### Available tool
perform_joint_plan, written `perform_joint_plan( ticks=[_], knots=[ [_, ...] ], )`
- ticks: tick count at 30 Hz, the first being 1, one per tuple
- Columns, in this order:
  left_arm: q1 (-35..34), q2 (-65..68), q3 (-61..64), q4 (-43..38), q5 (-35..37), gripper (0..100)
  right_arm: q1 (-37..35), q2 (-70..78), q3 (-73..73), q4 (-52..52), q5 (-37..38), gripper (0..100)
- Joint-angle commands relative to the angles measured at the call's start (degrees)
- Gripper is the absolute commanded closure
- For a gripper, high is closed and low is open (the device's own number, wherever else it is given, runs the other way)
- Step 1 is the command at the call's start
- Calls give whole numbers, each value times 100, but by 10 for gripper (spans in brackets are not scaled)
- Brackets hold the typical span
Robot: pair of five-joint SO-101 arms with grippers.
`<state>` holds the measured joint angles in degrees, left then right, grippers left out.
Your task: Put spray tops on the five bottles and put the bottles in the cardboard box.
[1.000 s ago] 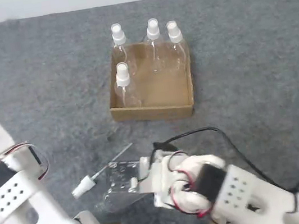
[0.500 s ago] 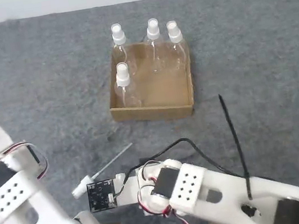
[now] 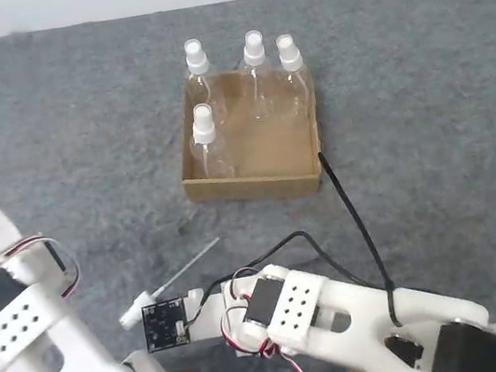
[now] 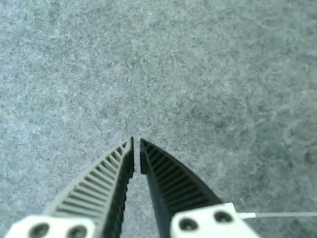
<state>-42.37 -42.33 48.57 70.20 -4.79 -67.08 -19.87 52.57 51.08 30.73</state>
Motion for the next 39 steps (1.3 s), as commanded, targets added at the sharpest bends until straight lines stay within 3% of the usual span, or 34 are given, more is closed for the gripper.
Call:
perform_joint_plan(
  ticks=[1,13,39],
  knots=[
    [-26,-246,-22,-158,26,984,-40,-75,-404,-40,62,946],
    [-26,-246,-22,-149,26,984,31,-84,-404,875,466,991],
    [-26,-246,-22,-167,26,984,2114,-1631,-378,1912,457,991]
  ],
)
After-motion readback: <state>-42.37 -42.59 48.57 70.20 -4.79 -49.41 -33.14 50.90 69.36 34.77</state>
